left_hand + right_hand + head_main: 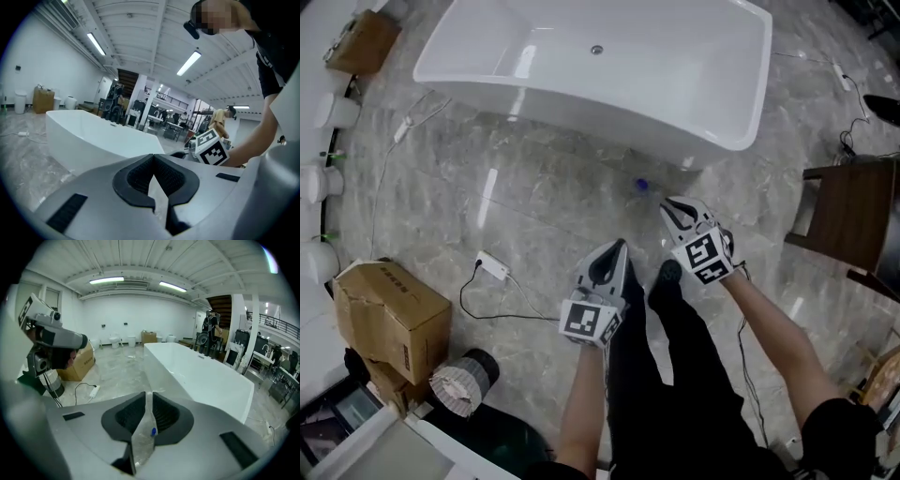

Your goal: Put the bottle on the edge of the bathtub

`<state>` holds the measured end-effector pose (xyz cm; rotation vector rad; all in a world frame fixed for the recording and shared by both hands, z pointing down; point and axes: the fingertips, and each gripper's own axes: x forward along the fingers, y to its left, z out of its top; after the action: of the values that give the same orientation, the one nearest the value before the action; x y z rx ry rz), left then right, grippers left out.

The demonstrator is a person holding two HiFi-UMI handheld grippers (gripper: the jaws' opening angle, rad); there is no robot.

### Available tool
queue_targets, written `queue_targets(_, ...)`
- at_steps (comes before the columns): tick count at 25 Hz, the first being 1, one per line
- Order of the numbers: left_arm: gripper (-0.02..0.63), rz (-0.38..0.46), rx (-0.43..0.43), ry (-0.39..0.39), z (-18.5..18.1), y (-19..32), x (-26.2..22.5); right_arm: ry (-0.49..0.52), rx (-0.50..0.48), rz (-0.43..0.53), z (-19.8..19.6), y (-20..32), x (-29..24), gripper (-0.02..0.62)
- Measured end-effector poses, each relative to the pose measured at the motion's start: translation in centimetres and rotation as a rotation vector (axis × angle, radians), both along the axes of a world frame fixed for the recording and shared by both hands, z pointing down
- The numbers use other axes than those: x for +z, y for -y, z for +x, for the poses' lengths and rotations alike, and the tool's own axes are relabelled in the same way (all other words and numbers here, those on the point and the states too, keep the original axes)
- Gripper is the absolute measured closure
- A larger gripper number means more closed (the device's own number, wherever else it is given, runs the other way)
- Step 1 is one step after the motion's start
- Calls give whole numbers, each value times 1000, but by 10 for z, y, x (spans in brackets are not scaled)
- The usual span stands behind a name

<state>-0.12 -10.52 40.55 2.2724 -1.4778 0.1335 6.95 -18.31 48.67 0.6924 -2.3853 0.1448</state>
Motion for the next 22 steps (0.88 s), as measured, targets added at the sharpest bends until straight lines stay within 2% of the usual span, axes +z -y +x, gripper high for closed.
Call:
queue_targets(3, 595, 13, -19, -7, 7, -12, -29, 38, 13, 24, 9, -13, -43, 558)
queue_targets(9, 595, 52, 14, 22, 5, -36, -96, 134, 80, 55, 17, -42, -125, 581)
queue_targets(16, 595, 138, 81, 34, -30, -82, -159, 264, 224, 82, 8, -99, -201, 581)
queue_targets(19, 595, 156, 134, 82, -46, -116, -173, 291, 288, 110, 1, -138, -219, 582)
queue_targets(22, 595, 149, 177, 50, -70, -154, -188, 320, 376, 141, -10, -177, -238, 583)
